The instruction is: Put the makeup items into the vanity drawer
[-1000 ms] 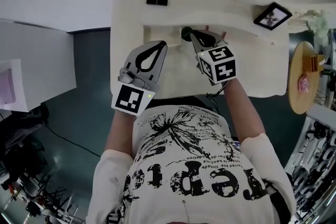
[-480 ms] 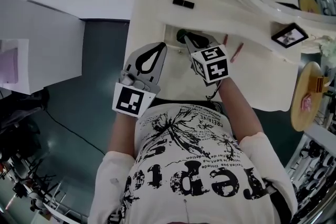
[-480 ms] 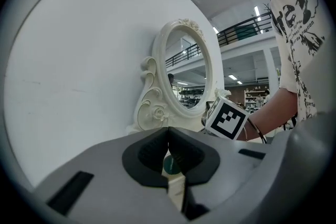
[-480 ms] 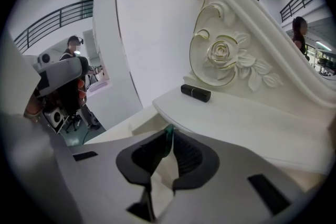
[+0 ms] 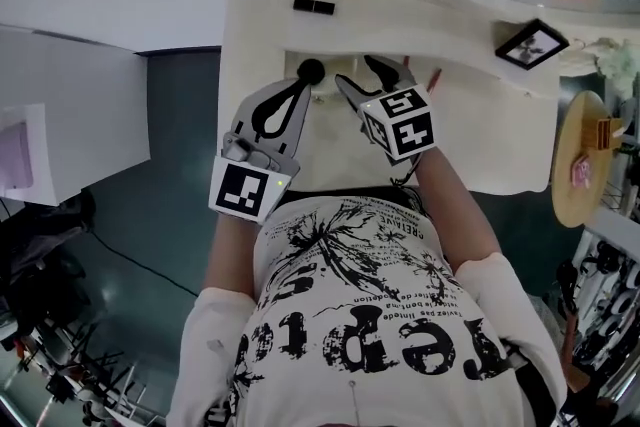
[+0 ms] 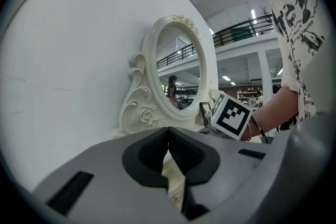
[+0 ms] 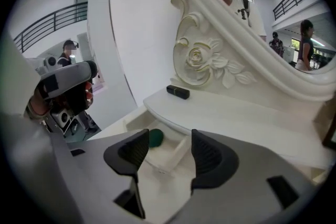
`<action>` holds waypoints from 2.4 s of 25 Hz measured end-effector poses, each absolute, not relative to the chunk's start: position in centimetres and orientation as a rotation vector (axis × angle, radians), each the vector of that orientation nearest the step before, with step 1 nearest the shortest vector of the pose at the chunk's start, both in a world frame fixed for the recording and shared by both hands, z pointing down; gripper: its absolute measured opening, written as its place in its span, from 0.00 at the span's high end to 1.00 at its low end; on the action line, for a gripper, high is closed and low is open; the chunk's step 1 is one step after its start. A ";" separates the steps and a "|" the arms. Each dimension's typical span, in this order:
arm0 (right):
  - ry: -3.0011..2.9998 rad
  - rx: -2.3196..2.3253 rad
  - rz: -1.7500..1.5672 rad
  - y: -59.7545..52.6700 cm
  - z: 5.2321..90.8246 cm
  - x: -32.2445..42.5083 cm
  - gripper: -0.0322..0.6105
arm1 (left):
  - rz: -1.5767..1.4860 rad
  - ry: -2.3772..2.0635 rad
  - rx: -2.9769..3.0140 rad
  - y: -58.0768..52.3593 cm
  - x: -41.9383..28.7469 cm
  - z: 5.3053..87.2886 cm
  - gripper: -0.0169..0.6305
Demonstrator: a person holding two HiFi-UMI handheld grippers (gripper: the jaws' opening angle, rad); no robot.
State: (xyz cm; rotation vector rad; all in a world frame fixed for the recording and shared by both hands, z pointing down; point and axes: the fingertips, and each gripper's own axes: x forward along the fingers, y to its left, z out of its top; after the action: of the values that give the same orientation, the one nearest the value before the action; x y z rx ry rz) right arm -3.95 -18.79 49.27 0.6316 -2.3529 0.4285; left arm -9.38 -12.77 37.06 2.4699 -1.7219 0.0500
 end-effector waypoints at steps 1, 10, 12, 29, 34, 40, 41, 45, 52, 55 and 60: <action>-2.343 0.658 0.437 -19.2 49.2 -2.7 0.53 | 0.047 -1.706 2.482 -13.2 -8.7 36.9 0.95; -2.184 0.948 0.525 -23.5 50.7 9.9 0.55 | 0.057 -1.504 2.604 -18.0 -0.2 36.4 0.95; -2.123 0.998 0.563 -24.0 52.1 12.6 0.55 | 0.070 -1.464 2.626 -18.9 1.6 36.7 0.95; -1.920 1.027 0.699 -26.3 60.1 17.9 0.78 | 0.107 -1.497 2.563 -20.9 6.2 39.8 0.95; -1.906 1.003 0.772 -26.1 59.4 18.4 0.85 | 0.124 -1.503 2.571 -20.7 5.9 39.4 0.95; -2.019 0.938 0.769 -24.3 55.7 15.6 0.85 | 0.118 -1.500 2.612 -19.7 5.0 37.4 0.95; -2.039 0.930 0.760 -24.1 54.9 14.9 0.85 | 0.117 -1.502 2.621 -19.5 4.7 37.0 0.95; -2.126 0.893 0.711 -23.4 51.3 11.6 0.85 | 0.103 -1.526 2.634 -18.3 3.1 35.5 0.95; -2.222 0.732 0.609 -21.6 48.2 4.6 0.85 | 0.108 -1.636 2.588 -16.0 -2.0 34.3 0.95; -2.245 0.631 0.574 -20.6 48.3 1.5 0.85 | 0.119 -1.692 2.539 -15.0 -4.5 34.6 0.95; -2.278 0.443 0.489 -18.8 48.8 -3.9 0.85 | 0.120 -1.785 2.446 -13.3 -8.4 35.2 0.95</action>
State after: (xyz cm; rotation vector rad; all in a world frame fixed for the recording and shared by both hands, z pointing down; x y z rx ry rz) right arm -3.90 -18.84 48.82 0.4425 -2.2777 0.4886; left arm -8.37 -13.31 35.18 2.4456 -1.7847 0.1205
